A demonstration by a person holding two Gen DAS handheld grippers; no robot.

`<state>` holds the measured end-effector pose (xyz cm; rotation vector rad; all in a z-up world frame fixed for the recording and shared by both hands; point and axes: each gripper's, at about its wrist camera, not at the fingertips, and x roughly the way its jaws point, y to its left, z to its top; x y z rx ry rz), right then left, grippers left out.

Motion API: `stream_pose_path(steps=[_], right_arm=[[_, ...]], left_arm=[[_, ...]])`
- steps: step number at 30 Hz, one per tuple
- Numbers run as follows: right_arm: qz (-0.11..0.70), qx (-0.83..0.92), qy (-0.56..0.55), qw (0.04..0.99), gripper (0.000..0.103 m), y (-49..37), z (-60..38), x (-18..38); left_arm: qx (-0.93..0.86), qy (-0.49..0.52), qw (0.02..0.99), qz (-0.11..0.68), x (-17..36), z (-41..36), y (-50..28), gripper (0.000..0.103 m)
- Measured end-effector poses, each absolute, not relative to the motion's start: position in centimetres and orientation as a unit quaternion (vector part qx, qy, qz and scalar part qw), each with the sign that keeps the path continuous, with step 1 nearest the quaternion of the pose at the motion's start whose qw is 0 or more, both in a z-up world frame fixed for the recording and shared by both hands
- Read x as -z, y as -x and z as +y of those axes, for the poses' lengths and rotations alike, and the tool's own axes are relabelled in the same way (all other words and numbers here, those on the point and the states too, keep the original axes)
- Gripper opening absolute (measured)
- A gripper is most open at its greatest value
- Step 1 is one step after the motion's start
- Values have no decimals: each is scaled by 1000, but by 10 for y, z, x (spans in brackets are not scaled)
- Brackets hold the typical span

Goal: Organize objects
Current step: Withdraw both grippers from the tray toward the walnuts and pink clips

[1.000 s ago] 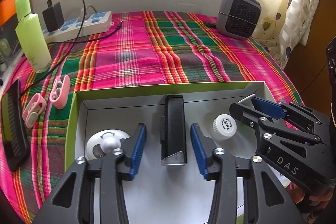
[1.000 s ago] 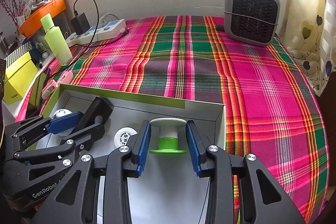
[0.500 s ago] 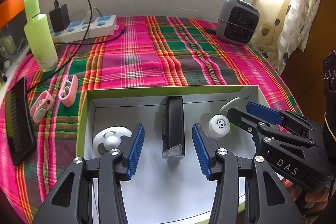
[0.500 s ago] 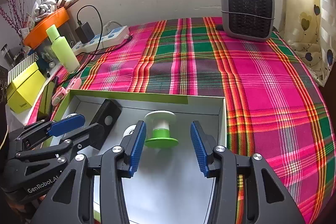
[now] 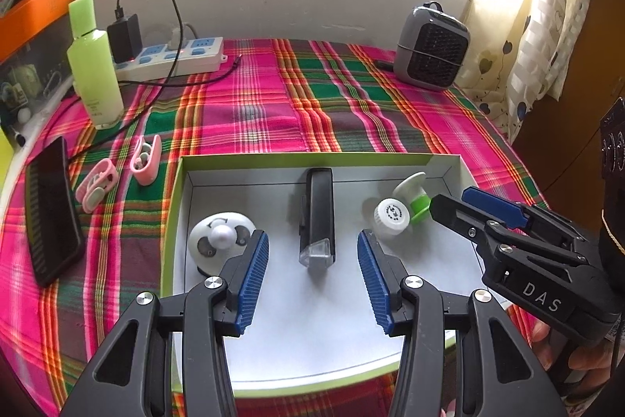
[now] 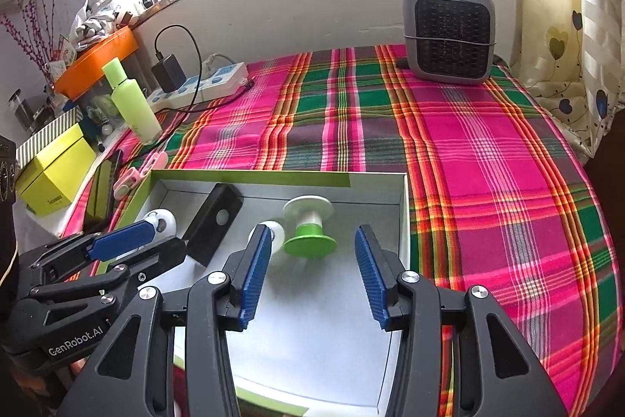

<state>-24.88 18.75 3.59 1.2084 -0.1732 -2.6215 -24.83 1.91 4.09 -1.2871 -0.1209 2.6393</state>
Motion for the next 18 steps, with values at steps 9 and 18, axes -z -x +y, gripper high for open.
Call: stream_pose_path(steps=[9,18], right_arm=[[-65,904,-405,123,46,220,190,-41],[-62,911,-390,121,46,189,193,-46]], left_arm=[[-898,427,98,-35,-50,16,221,46],[-902,419,100,-41,-54,14,193,46]])
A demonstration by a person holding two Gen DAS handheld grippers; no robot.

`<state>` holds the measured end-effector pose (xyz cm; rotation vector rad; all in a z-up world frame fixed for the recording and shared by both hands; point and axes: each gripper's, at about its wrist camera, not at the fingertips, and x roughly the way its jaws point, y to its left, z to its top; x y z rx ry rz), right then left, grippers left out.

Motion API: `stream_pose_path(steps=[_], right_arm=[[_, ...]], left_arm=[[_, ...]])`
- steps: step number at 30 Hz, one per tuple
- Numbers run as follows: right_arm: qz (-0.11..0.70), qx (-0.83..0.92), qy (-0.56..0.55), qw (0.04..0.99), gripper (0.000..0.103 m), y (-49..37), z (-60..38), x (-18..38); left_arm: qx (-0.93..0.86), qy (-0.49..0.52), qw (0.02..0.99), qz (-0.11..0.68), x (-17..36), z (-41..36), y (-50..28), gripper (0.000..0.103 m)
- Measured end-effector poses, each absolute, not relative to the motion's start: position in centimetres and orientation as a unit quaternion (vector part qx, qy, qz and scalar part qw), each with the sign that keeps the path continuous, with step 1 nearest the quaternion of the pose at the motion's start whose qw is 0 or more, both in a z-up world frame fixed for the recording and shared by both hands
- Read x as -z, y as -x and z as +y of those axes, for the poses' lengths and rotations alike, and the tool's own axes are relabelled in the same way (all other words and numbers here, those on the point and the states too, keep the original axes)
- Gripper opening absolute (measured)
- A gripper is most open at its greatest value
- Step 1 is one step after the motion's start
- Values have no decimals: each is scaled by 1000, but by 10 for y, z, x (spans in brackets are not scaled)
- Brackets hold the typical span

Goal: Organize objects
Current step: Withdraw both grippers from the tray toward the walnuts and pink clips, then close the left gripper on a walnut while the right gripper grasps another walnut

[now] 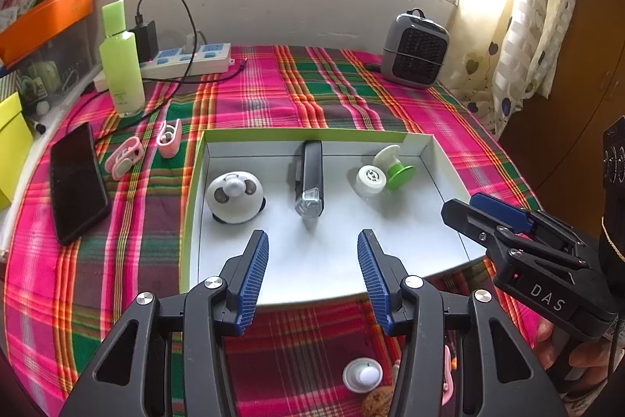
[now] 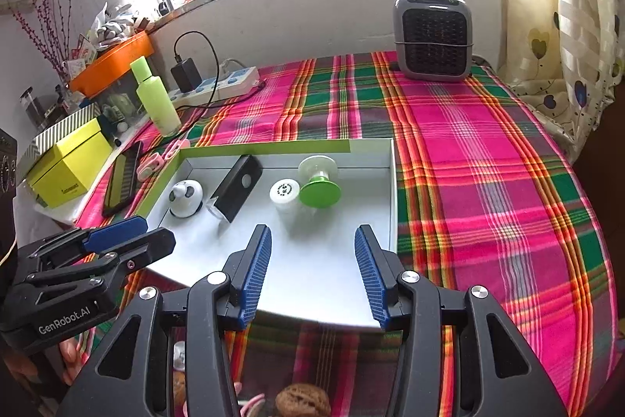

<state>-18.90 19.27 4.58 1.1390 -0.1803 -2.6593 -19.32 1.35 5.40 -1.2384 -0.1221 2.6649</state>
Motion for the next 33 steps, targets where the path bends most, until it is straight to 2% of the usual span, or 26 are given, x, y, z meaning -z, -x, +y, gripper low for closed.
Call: stream_pose_path(steps=[13,33], right_arm=[[-50,923,-363,113,46,139,199,-51],[-40,916,-382,111,46,94,205,-25]], left_arm=[[-902,416,107,-53,-46,6,151,46],[-886,433,145,-82,-29,1,105,46]])
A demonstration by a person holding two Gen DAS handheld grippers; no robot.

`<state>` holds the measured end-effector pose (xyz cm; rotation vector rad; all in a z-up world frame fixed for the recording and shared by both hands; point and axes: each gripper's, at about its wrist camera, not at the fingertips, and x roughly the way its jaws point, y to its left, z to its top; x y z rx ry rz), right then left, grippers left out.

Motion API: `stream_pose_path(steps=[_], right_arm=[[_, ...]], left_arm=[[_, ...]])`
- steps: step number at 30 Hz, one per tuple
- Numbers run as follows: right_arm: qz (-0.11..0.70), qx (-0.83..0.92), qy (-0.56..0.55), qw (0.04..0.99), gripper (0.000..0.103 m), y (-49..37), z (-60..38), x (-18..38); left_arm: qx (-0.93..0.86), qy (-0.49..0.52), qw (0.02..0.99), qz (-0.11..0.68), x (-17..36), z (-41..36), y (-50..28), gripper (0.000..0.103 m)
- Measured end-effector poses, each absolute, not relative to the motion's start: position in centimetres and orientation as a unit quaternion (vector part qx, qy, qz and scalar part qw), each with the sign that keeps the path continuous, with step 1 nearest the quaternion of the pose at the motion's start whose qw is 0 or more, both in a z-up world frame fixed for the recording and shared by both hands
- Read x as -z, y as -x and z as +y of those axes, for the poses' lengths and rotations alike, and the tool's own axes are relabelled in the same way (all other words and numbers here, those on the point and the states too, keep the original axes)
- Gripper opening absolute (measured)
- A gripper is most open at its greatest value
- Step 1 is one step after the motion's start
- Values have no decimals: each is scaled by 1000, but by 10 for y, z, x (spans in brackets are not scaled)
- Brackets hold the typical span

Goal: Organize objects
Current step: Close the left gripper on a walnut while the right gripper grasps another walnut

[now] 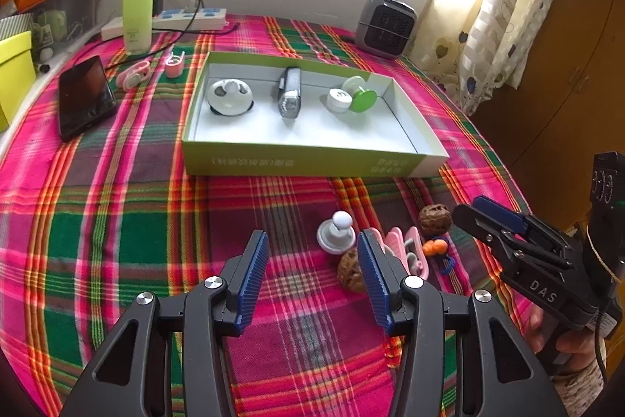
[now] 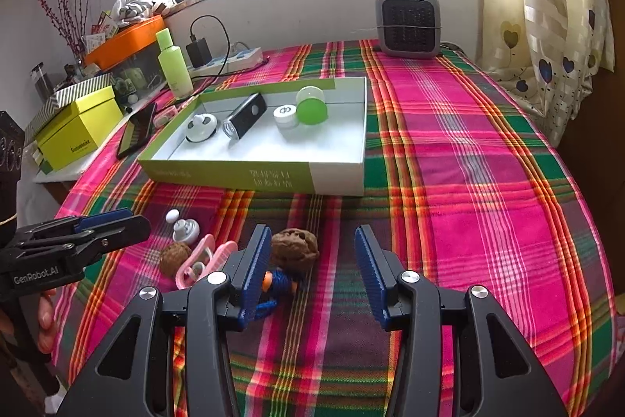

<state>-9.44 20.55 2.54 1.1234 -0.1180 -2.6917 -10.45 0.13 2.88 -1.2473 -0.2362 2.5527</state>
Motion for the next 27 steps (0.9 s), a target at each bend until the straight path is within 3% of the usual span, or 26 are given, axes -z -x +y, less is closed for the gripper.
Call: stream_pose_path(steps=[27], right_arm=[[-36,896,-420,139,46,116,198,-10]], left_arm=[[-865,462,171,-97,-12,18,104,46]])
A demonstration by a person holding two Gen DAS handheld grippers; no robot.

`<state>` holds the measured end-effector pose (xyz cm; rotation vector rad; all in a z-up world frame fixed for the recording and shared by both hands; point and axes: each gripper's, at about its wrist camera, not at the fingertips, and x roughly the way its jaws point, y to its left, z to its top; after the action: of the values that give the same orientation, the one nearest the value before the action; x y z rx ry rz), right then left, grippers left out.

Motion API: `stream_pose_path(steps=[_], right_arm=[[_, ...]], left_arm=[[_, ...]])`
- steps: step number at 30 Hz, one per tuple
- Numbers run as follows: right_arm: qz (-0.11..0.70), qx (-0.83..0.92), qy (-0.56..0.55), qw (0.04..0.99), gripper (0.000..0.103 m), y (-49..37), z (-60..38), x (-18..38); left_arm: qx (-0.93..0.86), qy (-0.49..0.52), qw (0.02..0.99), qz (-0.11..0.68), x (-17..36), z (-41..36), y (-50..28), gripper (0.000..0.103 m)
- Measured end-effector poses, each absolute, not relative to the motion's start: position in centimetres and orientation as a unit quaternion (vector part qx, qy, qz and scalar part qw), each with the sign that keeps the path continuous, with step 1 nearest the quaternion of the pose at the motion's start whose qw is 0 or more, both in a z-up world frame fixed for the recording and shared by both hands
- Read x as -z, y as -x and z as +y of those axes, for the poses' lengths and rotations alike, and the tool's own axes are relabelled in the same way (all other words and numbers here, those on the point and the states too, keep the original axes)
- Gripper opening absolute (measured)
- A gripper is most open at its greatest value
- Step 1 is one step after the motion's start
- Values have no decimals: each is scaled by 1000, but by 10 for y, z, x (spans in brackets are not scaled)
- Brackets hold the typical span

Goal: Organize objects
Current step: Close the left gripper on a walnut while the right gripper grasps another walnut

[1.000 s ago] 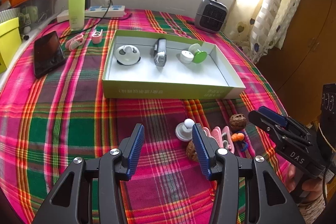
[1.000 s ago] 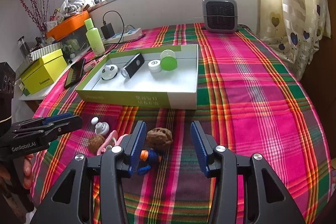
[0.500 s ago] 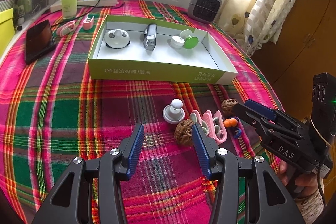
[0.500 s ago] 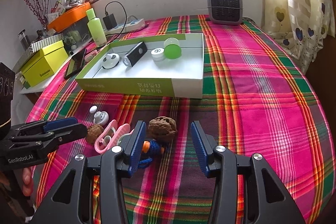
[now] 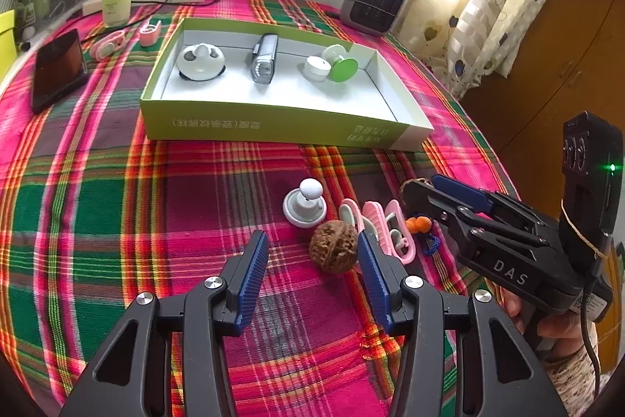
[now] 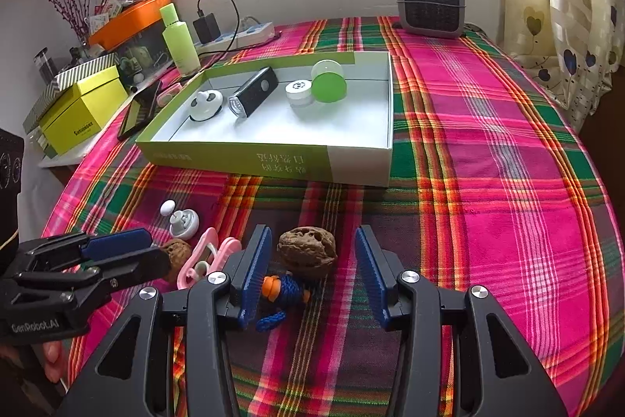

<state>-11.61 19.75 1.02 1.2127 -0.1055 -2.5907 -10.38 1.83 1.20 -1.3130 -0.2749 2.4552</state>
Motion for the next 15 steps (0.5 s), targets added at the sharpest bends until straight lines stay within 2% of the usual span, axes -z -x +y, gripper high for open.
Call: stream_pose_path(steps=[12,15], right_arm=[[-29,889,-433,142,46,122,197,-5],[-31,891,-430,142,42,121,199,-5]], left_arm=[[-863,467,170,-94,-8,23,106,46],[-863,467,167,-92,-8,23,107,46]])
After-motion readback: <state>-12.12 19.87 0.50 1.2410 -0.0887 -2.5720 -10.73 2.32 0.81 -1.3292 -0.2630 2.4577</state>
